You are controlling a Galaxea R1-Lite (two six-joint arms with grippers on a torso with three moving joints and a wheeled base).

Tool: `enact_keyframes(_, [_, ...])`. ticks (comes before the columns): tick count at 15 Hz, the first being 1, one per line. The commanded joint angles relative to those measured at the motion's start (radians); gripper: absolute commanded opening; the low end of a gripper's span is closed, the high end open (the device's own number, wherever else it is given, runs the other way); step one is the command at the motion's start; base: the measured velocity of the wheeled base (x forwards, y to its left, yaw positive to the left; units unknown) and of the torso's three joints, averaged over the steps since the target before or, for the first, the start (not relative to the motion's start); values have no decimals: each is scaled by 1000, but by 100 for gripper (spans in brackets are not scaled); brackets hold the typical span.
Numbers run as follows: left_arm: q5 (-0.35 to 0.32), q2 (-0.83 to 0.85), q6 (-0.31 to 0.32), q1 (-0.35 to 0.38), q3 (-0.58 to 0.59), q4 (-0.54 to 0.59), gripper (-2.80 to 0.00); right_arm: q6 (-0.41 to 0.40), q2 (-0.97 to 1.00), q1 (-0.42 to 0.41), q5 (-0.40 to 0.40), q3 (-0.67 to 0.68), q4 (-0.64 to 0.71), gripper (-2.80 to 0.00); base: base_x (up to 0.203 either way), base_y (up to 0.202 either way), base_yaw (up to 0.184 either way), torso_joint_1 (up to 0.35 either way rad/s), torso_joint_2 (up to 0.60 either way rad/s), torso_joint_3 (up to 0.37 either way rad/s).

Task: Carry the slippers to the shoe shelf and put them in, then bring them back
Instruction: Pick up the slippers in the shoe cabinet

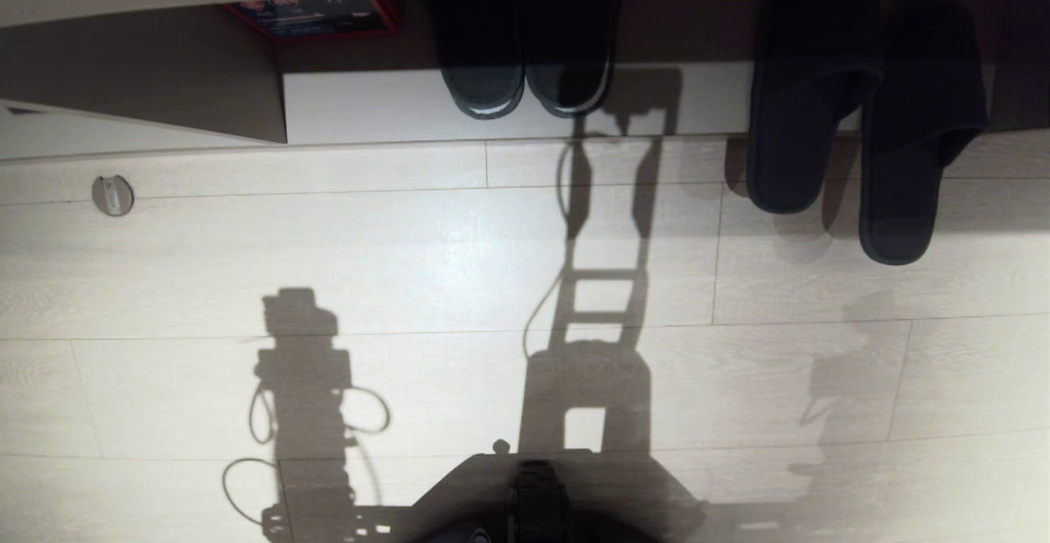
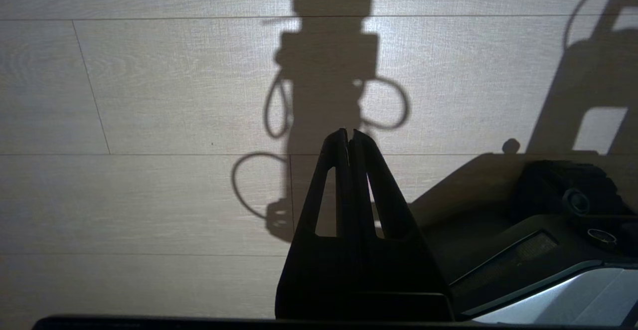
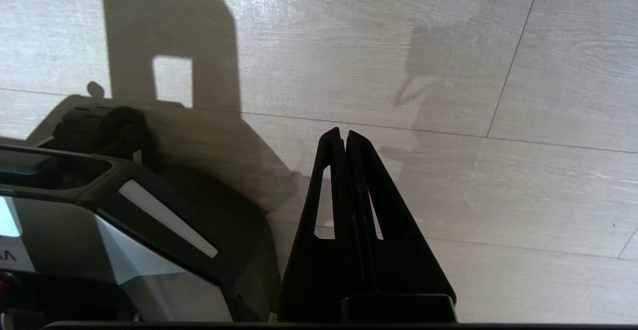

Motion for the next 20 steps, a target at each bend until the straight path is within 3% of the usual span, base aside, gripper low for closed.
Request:
enact_keyframes(1, [0, 0, -1, 0, 0, 0, -280, 2, -38, 1, -1, 42, 15, -280, 0, 0, 0, 0, 0, 0])
enact_keyframes(4, [0, 0, -1, 0, 0, 0, -280, 20, -38, 8, -9, 42, 13, -280, 0, 0, 0, 0, 0, 0])
enact_keyframes(9, [0, 0, -1, 0, 0, 0, -280, 44, -25, 7, -7, 36, -99, -280, 0, 0, 0, 0, 0, 0])
enact_keyframes(17, [0, 0, -1, 0, 0, 0, -280, 48, 500, -17, -47, -133, -379, -280, 0, 0, 0, 0, 0, 0])
enact_keyframes(20, [2, 0, -1, 0, 0, 0, -280, 44, 560, -32, -55, -136, -425, -280, 0, 0, 0, 0, 0, 0])
